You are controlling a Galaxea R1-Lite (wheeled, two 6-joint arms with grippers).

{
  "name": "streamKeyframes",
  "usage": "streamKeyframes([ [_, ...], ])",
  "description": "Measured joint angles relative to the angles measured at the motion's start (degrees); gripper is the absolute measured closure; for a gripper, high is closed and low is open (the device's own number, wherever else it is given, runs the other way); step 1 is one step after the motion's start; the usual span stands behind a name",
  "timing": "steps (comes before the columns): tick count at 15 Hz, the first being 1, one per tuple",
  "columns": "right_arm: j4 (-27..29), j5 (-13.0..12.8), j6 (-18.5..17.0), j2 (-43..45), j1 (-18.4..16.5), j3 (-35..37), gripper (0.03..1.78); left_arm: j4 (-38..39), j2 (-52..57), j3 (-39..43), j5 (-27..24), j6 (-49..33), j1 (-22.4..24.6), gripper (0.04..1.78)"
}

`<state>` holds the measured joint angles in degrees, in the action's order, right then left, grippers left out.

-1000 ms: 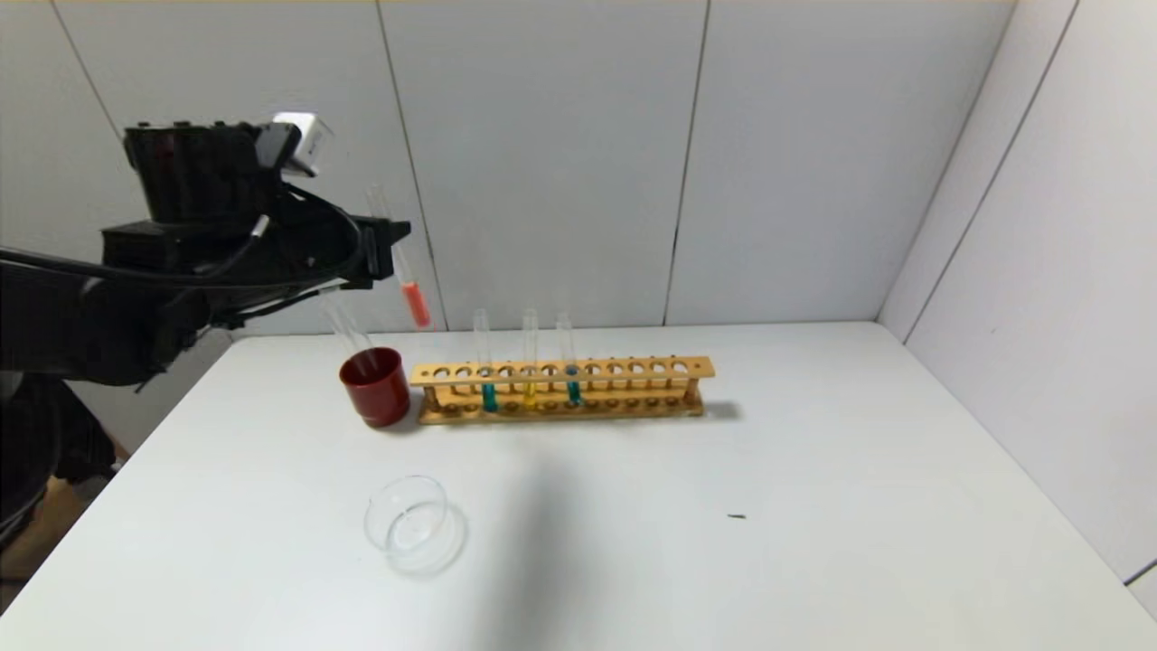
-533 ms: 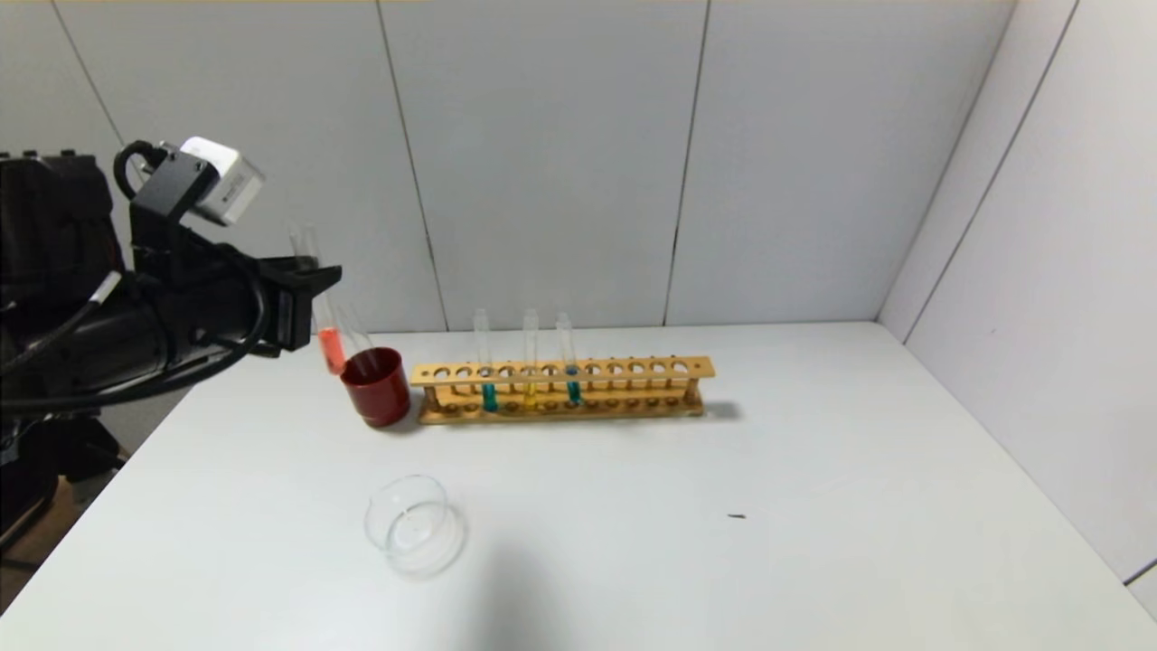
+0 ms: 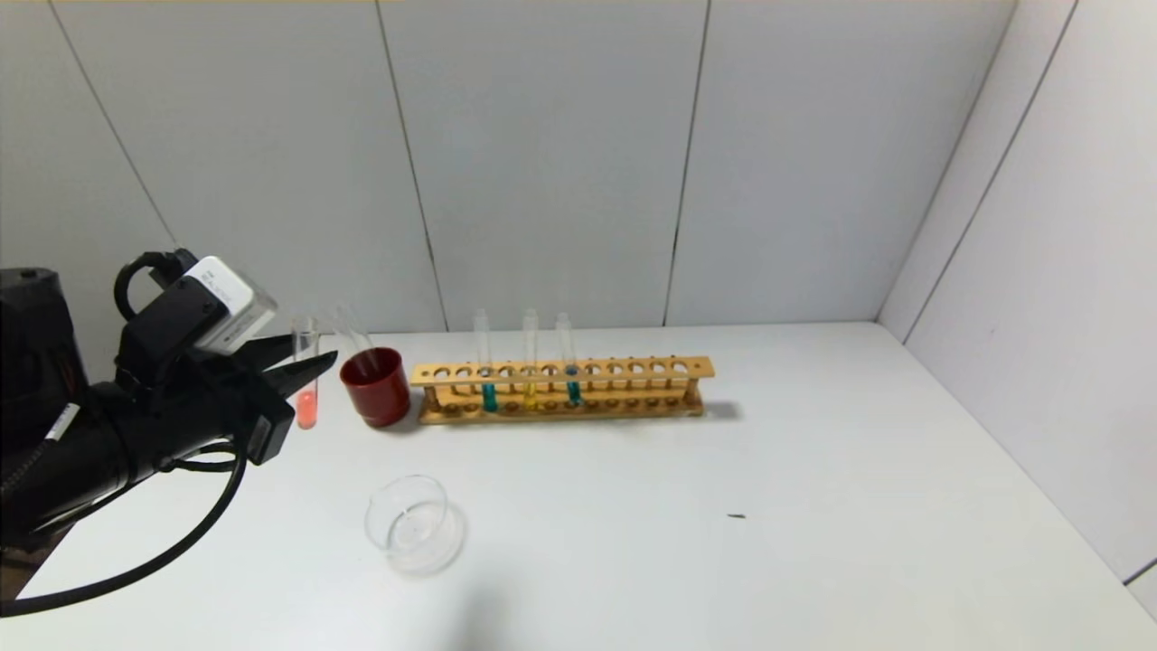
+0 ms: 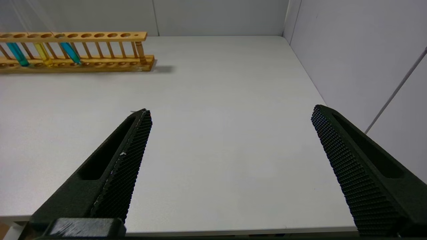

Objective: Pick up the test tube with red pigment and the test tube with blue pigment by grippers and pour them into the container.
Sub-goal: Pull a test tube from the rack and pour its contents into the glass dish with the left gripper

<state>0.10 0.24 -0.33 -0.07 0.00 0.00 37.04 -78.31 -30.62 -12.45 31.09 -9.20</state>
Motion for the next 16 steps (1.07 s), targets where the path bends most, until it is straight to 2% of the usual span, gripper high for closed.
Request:
streamKeyframes([
  [3,0.00,0.00,0.00,0.02,0.00,0.00,0.06,4.41,-0.73,2.16,-9.29,1.73,0.17,1.49],
  [6,0.00,0.00,0.00,0.02,-0.02,0.00,0.06,14.01,-5.07,5.18,-16.71,6.86,2.71,1.49],
  [13,0.00,-0.02,-0.02,0.02,-0.02,0.00,0.06,48.32,-26.28,14.59,-26.53,16.59,10.00,1.49],
  [16,0.00,-0.02,0.00,0.02,0.00,0.00,0.06,50.15,-30.56,13.96,-26.75,17.42,10.83,1.49],
])
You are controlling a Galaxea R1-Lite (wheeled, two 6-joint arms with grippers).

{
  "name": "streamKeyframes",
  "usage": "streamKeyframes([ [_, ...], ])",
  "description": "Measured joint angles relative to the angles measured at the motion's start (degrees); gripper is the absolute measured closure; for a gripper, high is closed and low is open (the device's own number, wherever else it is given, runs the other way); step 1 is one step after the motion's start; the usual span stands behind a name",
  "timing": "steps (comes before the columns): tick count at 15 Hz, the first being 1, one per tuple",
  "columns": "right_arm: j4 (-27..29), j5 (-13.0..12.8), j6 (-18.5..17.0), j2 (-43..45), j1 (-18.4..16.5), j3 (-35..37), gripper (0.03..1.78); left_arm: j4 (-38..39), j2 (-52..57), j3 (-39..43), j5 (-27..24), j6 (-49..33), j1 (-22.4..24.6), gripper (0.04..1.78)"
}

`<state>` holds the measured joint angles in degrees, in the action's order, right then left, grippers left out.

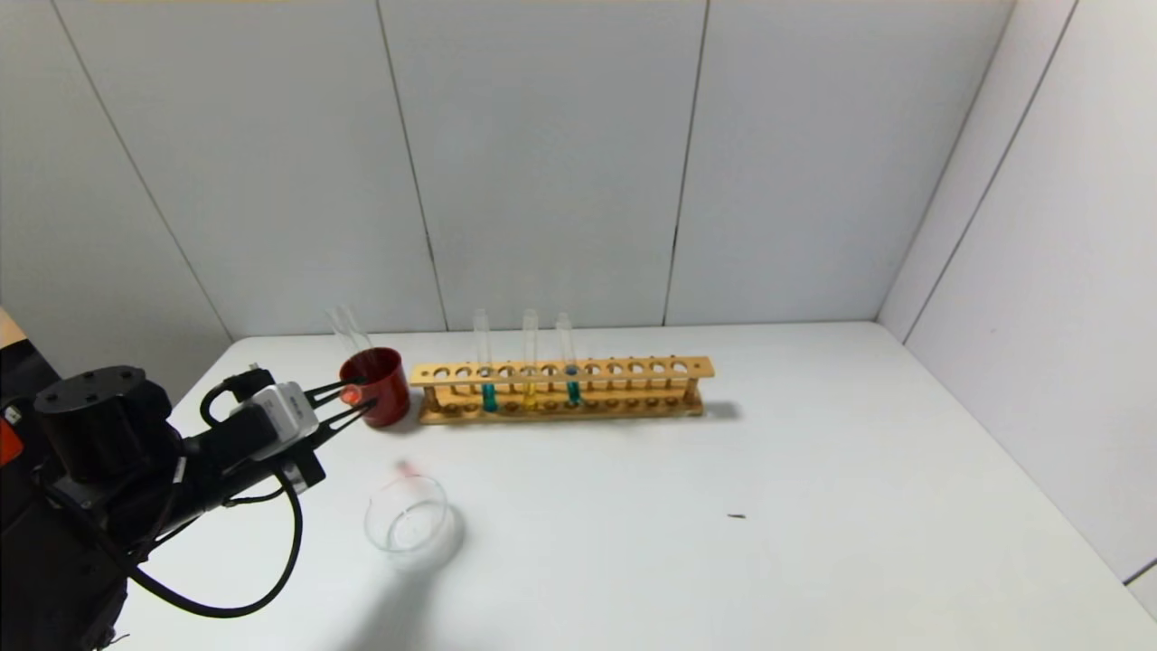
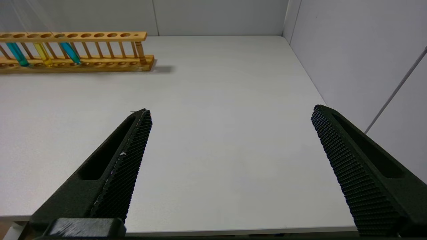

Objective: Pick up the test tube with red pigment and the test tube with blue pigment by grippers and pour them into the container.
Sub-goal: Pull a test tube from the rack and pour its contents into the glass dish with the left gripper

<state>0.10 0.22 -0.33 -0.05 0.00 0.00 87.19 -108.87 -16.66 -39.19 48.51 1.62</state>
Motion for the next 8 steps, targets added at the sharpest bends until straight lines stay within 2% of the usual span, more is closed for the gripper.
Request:
streamKeyframes([
  [8,0.00,0.02,0.00,0.00,0.00,0.00,0.06,-0.01,-0.63,-0.12,0.35,10.28,-0.91,1.49],
])
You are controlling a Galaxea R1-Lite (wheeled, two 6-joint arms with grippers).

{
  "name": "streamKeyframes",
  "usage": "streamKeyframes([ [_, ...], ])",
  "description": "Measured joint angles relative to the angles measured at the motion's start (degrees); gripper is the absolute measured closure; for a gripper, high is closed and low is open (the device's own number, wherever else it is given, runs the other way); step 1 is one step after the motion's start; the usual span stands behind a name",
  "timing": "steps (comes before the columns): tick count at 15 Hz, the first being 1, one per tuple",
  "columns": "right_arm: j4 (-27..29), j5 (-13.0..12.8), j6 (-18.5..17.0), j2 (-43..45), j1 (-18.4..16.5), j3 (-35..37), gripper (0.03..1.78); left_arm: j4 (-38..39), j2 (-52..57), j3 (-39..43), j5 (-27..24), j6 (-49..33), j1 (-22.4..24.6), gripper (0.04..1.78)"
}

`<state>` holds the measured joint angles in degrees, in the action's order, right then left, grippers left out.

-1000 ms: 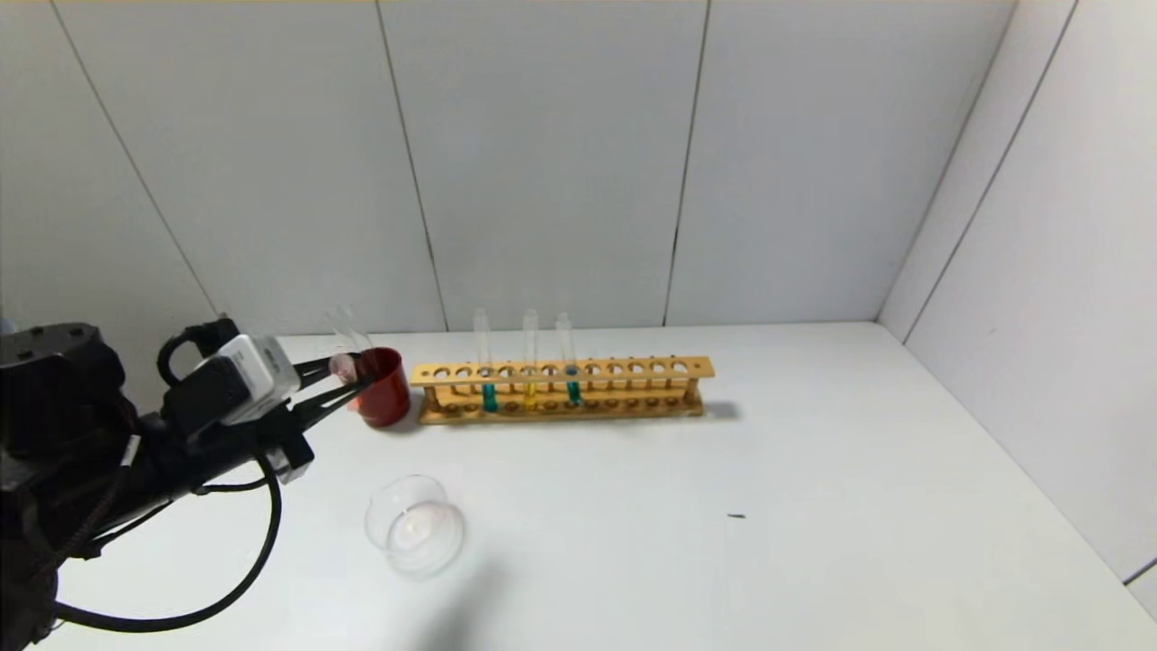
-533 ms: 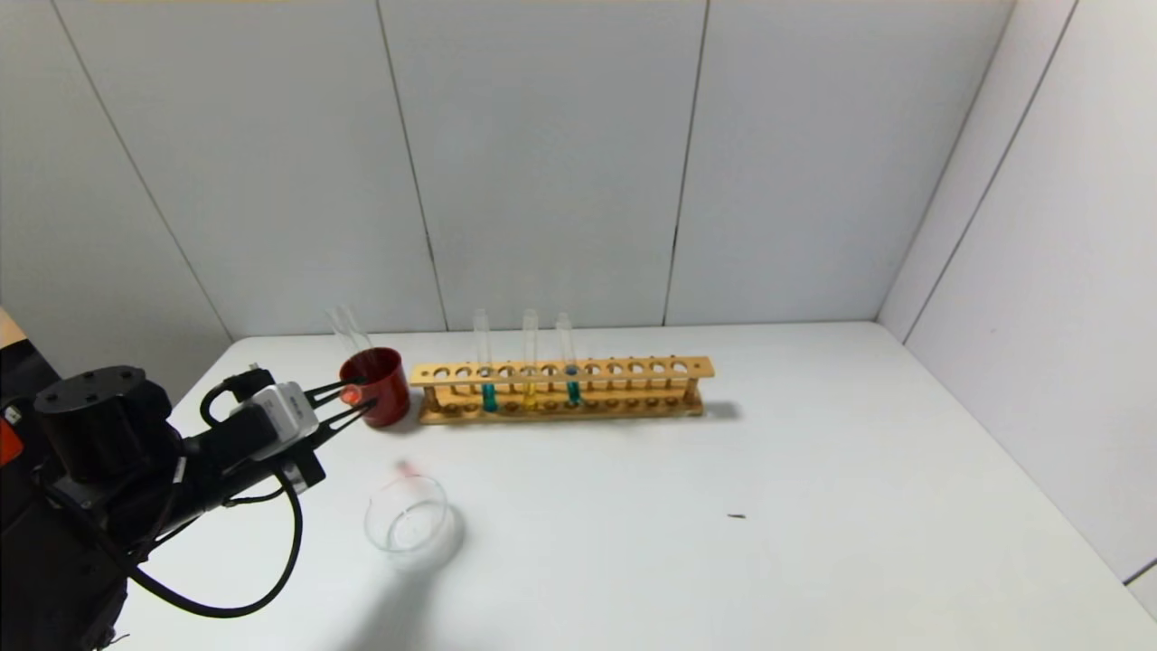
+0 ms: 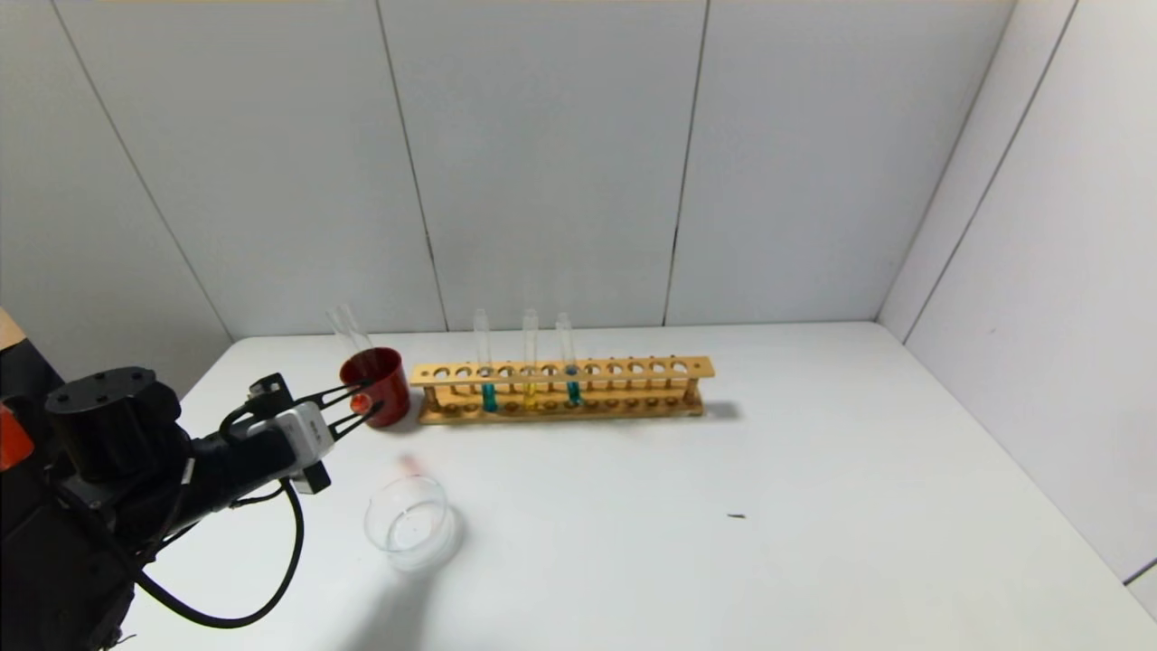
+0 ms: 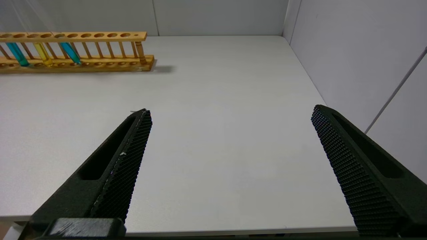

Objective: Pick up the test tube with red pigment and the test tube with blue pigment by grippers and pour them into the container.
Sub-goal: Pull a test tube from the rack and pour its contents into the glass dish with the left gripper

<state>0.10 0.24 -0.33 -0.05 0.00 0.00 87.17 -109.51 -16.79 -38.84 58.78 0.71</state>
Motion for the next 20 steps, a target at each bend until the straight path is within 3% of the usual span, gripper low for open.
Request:
streamKeyframes([
  [7,0.00,0.00,-0.02,0.00,0.00,0.00,0.06,0.00,-0.06,-0.27,0.21,3.91,-0.29,1.49],
  [12,0.00,-0.02,-0.02,0.02,-0.02,0.00,0.06,-0.02,-2.49,-0.66,0.17,9.94,1.40,1.49],
  [20,0.00,-0.02,0.00,0.05,0.00,0.00,0.06,-0.02,-4.96,-1.89,0.15,18.36,0.23,1.49],
])
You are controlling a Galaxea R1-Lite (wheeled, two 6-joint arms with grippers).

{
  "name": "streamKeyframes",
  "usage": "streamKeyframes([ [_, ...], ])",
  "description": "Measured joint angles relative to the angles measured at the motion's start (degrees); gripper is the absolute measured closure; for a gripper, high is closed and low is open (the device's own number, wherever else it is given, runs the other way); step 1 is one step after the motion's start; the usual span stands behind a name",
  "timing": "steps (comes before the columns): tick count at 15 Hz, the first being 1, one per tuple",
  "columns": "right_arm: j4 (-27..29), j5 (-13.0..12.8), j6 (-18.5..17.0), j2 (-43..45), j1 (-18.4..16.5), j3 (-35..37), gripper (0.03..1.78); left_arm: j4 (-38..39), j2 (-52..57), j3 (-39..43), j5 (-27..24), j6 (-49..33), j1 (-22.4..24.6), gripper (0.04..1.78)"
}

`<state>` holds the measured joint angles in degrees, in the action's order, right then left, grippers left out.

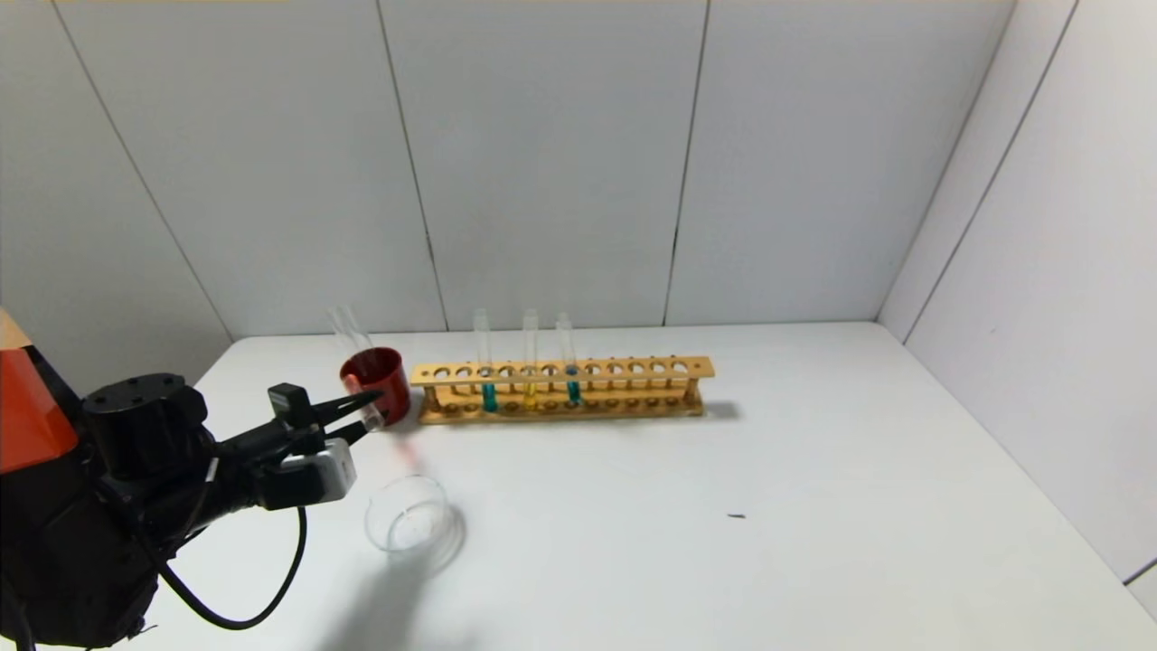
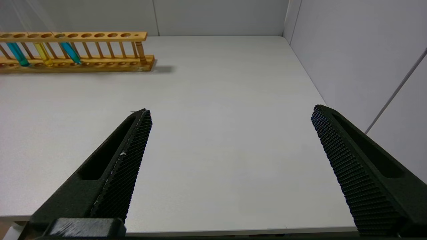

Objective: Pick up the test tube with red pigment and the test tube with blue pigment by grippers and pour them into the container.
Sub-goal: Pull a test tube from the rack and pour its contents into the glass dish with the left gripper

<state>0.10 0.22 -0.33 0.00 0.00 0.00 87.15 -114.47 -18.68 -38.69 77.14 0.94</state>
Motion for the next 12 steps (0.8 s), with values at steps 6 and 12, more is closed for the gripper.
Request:
streamKeyframes([
  [6,0.00,0.00,0.00,0.00,0.00,0.00,0.06,0.02,-0.02,-0.87,-0.69,4.47,0.18,1.49],
  [12,0.00,0.00,0.00,0.00,0.00,0.00,0.06,0.00,0.85,0.43,-2.40,9.51,-0.01,1.49],
])
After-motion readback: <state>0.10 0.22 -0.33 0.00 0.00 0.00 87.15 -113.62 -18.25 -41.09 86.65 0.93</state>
